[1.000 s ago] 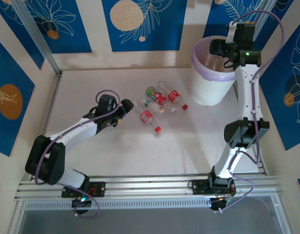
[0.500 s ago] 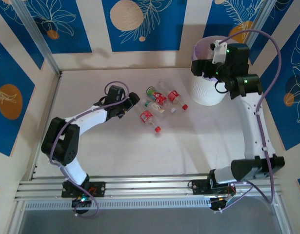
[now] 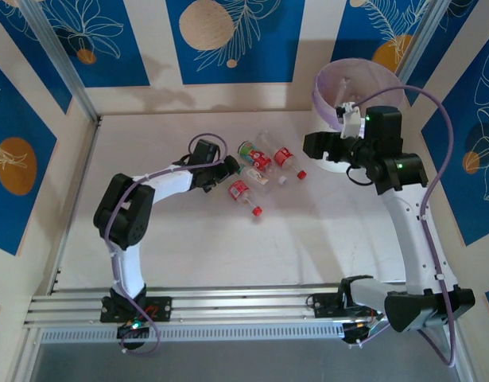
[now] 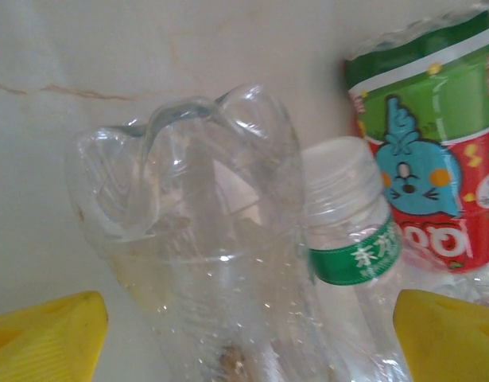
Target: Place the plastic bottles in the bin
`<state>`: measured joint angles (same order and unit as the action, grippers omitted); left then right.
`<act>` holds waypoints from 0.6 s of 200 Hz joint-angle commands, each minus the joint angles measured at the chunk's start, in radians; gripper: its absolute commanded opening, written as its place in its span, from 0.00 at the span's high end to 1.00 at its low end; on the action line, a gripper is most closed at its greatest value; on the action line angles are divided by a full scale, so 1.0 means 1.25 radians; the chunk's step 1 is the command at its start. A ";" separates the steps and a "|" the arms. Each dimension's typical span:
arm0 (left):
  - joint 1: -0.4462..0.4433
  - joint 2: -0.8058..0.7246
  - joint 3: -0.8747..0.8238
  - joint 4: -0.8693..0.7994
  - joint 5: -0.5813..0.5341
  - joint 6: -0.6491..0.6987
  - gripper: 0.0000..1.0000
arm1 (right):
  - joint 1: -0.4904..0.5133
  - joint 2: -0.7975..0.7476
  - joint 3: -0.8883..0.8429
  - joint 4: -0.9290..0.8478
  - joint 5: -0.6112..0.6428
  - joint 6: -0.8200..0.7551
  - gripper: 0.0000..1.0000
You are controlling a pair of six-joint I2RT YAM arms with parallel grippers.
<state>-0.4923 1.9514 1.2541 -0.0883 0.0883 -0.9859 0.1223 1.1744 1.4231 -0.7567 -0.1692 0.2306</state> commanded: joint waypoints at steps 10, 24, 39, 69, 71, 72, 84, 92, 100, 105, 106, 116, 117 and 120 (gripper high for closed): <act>-0.014 0.036 0.026 -0.024 -0.042 -0.003 0.11 | -0.012 -0.026 -0.054 -0.009 -0.027 0.015 0.21; -0.017 0.048 0.025 -0.017 -0.048 -0.013 0.12 | -0.017 -0.030 -0.077 0.002 -0.037 0.022 0.21; -0.019 0.060 0.024 -0.009 -0.054 -0.020 0.16 | -0.020 -0.034 -0.100 0.013 -0.041 0.029 0.21; -0.021 0.074 0.019 0.004 -0.055 -0.035 0.24 | -0.026 -0.038 -0.141 0.031 -0.044 0.035 0.21; -0.022 0.075 0.019 0.005 -0.056 -0.035 0.24 | -0.027 -0.038 -0.142 0.031 -0.044 0.036 0.21; -0.021 0.075 0.019 0.005 -0.055 -0.035 0.25 | -0.027 -0.039 -0.142 0.031 -0.044 0.037 0.21; -0.020 0.076 0.015 0.011 -0.055 -0.037 0.27 | -0.029 -0.042 -0.153 0.034 -0.044 0.039 0.21; -0.020 0.074 0.014 0.011 -0.055 -0.038 0.29 | -0.031 -0.045 -0.160 0.035 -0.044 0.039 0.21; -0.020 0.073 0.012 0.012 -0.057 -0.038 0.32 | -0.033 -0.047 -0.165 0.036 -0.044 0.040 0.21; -0.021 0.072 0.010 0.012 -0.056 -0.039 0.34 | -0.035 -0.049 -0.166 0.036 -0.044 0.039 0.21; -0.021 0.072 0.010 0.012 -0.057 -0.039 0.34 | -0.035 -0.049 -0.167 0.036 -0.044 0.040 0.21; -0.021 0.070 0.006 0.015 -0.057 -0.043 0.38 | -0.036 -0.051 -0.170 0.035 -0.045 0.037 0.21; -0.020 0.070 0.006 0.015 -0.057 -0.043 0.38 | -0.036 -0.051 -0.171 0.035 -0.045 0.037 0.21; -0.020 0.068 0.005 0.016 -0.057 -0.043 0.39 | -0.036 -0.051 -0.171 0.035 -0.045 0.036 0.21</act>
<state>-0.5053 1.9968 1.2663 -0.1120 0.0132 -1.0290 0.0837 1.1404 1.2201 -0.7250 -0.1944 0.2657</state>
